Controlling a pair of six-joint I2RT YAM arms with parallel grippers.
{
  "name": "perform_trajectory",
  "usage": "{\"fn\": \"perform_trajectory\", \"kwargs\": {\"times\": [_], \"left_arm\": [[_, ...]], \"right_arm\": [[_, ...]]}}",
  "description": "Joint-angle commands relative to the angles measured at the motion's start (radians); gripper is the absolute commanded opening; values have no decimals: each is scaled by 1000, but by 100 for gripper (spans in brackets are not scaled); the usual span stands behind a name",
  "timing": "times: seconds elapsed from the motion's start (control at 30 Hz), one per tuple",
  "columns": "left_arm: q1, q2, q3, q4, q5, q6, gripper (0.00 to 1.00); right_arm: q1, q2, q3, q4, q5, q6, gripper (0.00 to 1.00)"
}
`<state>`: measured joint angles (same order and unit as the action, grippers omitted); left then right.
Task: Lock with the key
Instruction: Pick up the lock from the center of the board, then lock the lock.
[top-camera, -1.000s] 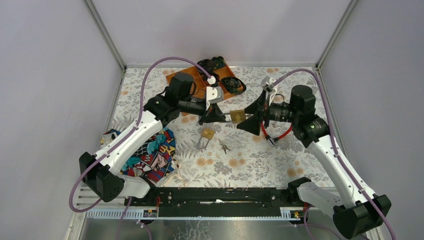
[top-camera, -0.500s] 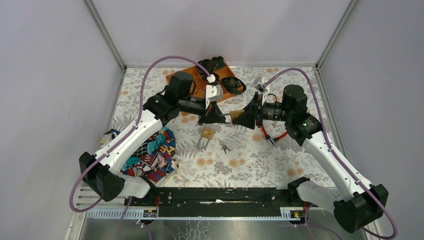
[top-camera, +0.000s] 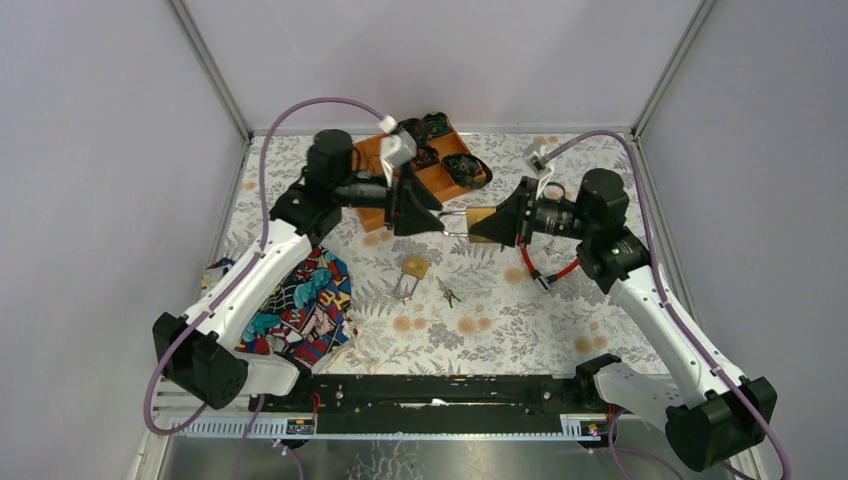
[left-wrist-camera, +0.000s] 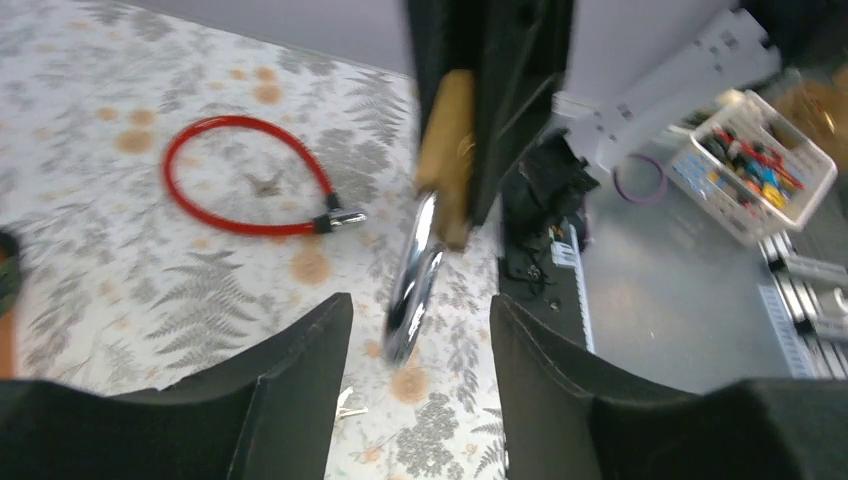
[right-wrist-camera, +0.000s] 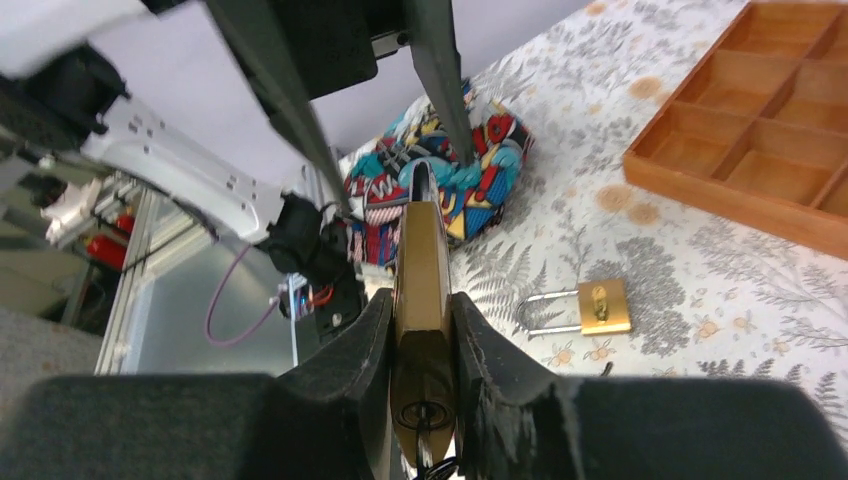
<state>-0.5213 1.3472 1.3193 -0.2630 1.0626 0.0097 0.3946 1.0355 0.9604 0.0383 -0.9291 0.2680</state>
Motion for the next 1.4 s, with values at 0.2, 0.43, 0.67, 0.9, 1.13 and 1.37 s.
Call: {"fn": "perform_trajectory", "kwargs": {"times": [0.2,0.43,0.67,0.9,1.13,1.37], "left_arm": [[87,-92,-119,421,24,-317,64],[84,-92,-129,531,3,-430,50],[36,-78,-119,572,-3,-459,30],[-22,-65,-111,605,-23,-484,0],[-120,-44,-115,802,-62,-545,0],[-215,11,-120,1022,-73,-674,0]], "right_arm": [[-76,-29,10,541,-48,347,0],[-75,-27,22,545,-71,342,0],[-76,-30,26,543,-90,338,0],[-76,-35,28,564,-112,323,0],[-75,-13,14,673,-99,351,0],[-76,15,-5,827,-90,438,0]]}}
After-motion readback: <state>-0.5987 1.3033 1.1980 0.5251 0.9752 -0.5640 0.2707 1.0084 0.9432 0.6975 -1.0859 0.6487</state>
